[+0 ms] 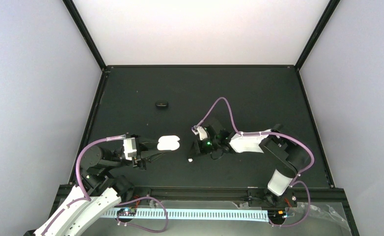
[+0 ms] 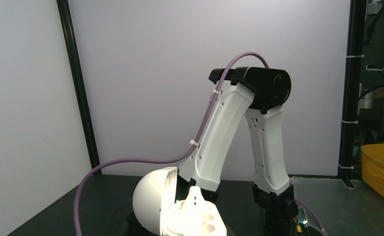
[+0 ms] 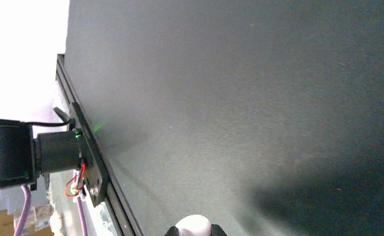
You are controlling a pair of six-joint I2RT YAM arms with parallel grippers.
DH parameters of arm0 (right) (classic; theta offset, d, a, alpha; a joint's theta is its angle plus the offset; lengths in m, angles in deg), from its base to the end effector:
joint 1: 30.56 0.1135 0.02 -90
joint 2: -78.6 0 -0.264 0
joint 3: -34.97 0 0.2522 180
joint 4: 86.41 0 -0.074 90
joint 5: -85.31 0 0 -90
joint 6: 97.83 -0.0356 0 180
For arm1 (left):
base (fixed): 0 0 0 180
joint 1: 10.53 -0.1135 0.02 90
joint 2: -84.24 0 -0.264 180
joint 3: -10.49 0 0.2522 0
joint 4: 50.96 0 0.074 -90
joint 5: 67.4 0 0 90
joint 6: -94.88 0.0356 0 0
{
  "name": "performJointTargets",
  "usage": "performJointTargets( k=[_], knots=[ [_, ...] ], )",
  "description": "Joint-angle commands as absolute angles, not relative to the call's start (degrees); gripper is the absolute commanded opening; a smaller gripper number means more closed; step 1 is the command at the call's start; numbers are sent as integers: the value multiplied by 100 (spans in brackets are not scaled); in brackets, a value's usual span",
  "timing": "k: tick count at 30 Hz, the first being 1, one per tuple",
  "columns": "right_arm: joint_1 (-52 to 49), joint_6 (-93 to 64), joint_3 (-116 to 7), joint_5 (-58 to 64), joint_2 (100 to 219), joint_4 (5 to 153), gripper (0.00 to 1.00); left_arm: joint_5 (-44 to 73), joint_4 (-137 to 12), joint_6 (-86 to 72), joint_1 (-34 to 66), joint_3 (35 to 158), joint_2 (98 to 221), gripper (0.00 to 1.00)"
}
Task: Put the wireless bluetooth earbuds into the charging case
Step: Adjust the earbud at the center of the board.
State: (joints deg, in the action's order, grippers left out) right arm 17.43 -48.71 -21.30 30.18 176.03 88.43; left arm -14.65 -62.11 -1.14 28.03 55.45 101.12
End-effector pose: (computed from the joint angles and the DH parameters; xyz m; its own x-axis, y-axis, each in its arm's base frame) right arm 0.1959 0.2479 0.1347 -0.9379 -0.2389 -0.2516 -0.3439 0.5450 0.7646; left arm 0.0552 -0.0716 0.3387 0.1269 -0.2079 -0.9699 0.9676 0.2410 0.0750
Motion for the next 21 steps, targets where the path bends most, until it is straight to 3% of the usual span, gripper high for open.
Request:
performJointTargets(
  k=[1,21],
  knots=[
    [1673,-4863,-2250,2882,17744,8780,15,-1466,-6112,-162,2754,5536,10180,2],
    [1455,-4192,-2108,1464,17499,7438,25,-1472,-6080,-161,2752,5536,10284,1]
  ],
)
